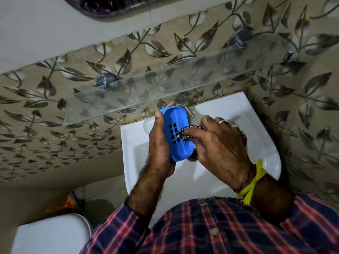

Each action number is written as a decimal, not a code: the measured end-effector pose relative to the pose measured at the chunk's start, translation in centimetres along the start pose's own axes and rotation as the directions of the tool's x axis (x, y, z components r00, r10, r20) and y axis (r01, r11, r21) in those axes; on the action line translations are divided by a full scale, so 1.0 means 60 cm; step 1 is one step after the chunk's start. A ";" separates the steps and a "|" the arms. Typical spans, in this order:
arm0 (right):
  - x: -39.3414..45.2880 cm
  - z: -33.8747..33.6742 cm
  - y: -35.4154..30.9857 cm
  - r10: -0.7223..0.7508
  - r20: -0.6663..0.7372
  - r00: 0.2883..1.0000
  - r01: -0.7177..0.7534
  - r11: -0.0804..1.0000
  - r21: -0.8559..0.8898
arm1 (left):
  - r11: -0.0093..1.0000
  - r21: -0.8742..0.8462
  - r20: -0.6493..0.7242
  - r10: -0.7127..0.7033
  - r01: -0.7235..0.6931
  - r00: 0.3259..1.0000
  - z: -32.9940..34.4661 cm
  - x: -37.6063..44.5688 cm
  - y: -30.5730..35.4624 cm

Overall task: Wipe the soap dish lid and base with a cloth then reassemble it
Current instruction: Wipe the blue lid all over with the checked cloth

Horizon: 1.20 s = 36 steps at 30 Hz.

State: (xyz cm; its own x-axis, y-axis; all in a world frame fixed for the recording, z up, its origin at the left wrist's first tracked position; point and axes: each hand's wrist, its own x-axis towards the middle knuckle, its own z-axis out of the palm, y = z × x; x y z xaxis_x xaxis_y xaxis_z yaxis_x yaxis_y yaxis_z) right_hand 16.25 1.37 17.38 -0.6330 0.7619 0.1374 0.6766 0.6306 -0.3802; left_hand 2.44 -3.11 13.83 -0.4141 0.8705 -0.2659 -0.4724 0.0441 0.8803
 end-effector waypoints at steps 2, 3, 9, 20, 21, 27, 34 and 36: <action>0.002 -0.001 0.000 -0.026 0.046 0.999 0.031 0.993 -0.117 | 1.000 0.022 0.008 -0.012 0.012 1.000 -0.004 0.002 -0.004; 0.001 -0.003 0.000 -0.035 0.077 0.996 0.047 0.987 -0.154 | 1.000 0.021 0.009 -0.019 0.019 1.000 -0.005 0.002 -0.005; -0.009 -0.002 -0.007 -0.005 0.265 0.964 0.033 0.995 -0.099 | 0.999 0.041 0.019 0.034 -0.034 0.999 -0.001 0.008 -0.003; 0.020 0.002 0.035 -0.105 0.594 0.798 -0.285 0.802 0.525 | 0.931 0.293 0.184 0.166 -0.216 0.969 0.003 0.002 -0.014; 0.020 0.000 0.038 -0.125 0.604 0.787 -0.322 0.751 0.576 | 0.932 0.291 0.184 0.165 -0.214 0.969 0.004 0.003 -0.013; 0.009 -0.004 0.072 -0.108 0.550 0.828 -0.490 0.336 0.804 | 0.997 0.020 0.117 0.069 -0.072 0.991 -0.009 0.026 0.028; 0.000 -0.004 0.047 0.022 0.253 0.967 -0.218 0.582 0.784 | 0.999 0.034 0.120 0.020 -0.024 0.993 0.001 0.027 0.017; -0.006 0.006 0.026 -0.031 0.230 0.973 -0.076 0.894 0.441 | 0.999 0.043 0.115 0.016 -0.021 0.993 0.006 0.025 0.013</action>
State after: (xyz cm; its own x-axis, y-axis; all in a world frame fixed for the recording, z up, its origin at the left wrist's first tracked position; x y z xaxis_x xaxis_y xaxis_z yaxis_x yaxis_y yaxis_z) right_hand 17.41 2.06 16.43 -0.7232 0.6875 -0.0650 0.4869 0.4409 -0.7540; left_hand 1.70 -1.58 14.25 -0.3294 0.9217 -0.2051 -0.4302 0.0469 0.9015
